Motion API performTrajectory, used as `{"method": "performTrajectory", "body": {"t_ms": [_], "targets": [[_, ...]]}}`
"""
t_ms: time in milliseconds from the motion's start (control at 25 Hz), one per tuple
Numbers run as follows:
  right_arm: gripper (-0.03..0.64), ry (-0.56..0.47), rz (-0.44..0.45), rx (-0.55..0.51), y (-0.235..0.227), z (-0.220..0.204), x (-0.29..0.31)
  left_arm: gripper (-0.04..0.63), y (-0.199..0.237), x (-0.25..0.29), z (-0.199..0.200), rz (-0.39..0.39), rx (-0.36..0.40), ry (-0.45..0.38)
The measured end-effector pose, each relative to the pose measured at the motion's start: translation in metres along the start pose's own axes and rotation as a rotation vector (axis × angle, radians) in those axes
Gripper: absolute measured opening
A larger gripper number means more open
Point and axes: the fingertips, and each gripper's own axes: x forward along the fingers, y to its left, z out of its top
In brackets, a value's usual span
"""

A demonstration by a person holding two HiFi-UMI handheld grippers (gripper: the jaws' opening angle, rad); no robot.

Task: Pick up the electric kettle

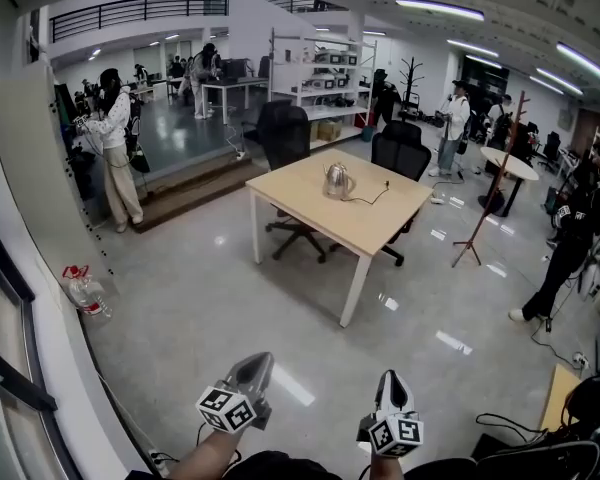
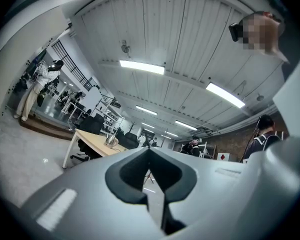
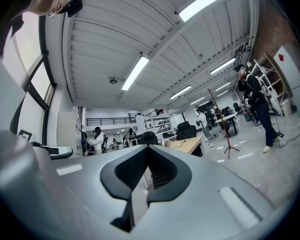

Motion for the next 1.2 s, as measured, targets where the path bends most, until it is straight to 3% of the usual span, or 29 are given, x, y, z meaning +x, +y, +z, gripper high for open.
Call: {"method": "performTrajectory", "body": {"t_ms": [280,560,960,1200], "targets": [[0.002,0.022,-0.047,0.048,-0.028,-0.008,-0.01,-0.002,-0.009,0.012,-0.028,0.01,-0.024,0.058],[0.002,0.032,-0.09,0.069,-0.049,-0.018,0.011,-0.002,0.005,0.043,-0.031,-0.003,-0.021,0.063],[0.002,0.004,-0.115,0.045,-0.063,0.0,0.095,-0.002,0.046,0.128,-0.016,-0.05,-0.031,0.052],[0.002,0.002,-0.099,0.05,-0.054,0.0,0.156,-0.002,0.09,0.16,0.008,-0.033,-0.014,0.02]]}}
